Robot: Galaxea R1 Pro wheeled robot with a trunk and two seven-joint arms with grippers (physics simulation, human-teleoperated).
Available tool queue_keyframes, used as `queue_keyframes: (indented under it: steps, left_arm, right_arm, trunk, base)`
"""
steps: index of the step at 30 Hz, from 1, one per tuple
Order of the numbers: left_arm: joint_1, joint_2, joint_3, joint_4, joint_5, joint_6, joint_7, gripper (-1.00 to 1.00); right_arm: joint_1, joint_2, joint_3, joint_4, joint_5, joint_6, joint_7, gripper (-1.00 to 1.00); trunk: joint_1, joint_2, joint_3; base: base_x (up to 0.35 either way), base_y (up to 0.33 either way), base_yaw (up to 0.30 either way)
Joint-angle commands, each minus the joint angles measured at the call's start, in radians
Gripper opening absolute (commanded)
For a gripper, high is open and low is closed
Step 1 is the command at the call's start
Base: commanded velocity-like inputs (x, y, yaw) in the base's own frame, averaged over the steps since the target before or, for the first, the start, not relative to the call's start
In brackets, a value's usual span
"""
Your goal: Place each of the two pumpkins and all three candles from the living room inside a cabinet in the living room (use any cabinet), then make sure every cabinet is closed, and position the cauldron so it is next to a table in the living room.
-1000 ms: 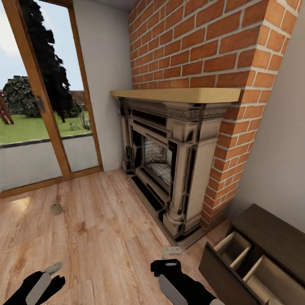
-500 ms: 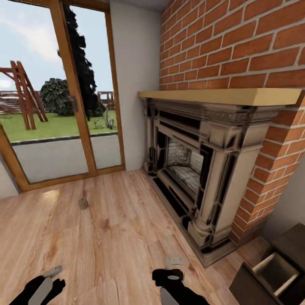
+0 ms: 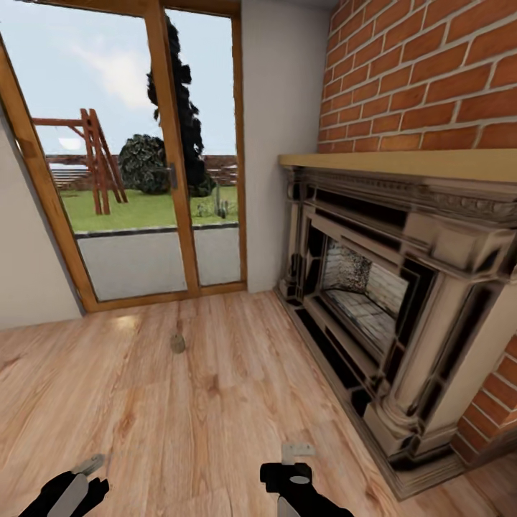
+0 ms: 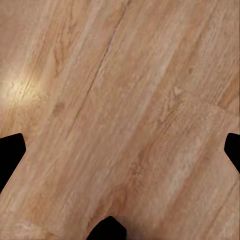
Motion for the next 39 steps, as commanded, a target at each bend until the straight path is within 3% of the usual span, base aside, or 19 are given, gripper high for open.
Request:
queue_keyframes:
  steps: [1, 5, 9, 22, 39]
  left_arm:
    - [0.000, 0.000, 0.001, -0.002, 0.009, 0.003, -0.002, 1.00]
    - [0.000, 0.005, -0.002, 0.021, 0.002, 0.001, -0.099, 1.00]
    - [0.000, 0.004, -0.003, 0.044, -0.014, -0.003, -0.131, 1.00]
    - [0.000, 0.003, -0.002, 0.048, -0.016, -0.043, -0.137, 1.00]
    - [0.000, 0.000, -0.005, 0.048, -0.016, -0.046, -0.137, 1.00]
  right_arm:
    - [-0.001, -0.001, 0.006, -0.001, -0.004, 0.004, -0.008, 1.00]
    - [-0.001, -0.001, 0.006, -0.001, -0.004, 0.003, -0.006, 1.00]
    - [-0.001, -0.002, 0.006, 0.000, -0.004, -0.013, -0.006, 1.00]
    - [-0.001, -0.002, 0.006, 0.027, -0.003, -0.025, -0.006, 1.00]
    - [-0.001, -0.001, 0.006, 0.036, -0.003, -0.026, -0.006, 1.00]
  trunk:
    - [0.000, -0.001, -0.001]
    - [0.000, -0.001, -0.001]
    - [0.000, -0.001, -0.001]
    - [0.000, -0.001, -0.001]
    - [0.000, -0.001, -0.001]
  base:
    - [0.292, 0.017, 0.291]
    - [0.315, 0.005, 0.291]
    - [0.324, 0.001, 0.291]
    - [0.325, 0.025, 0.291]
    - [0.296, 0.196, 0.291]
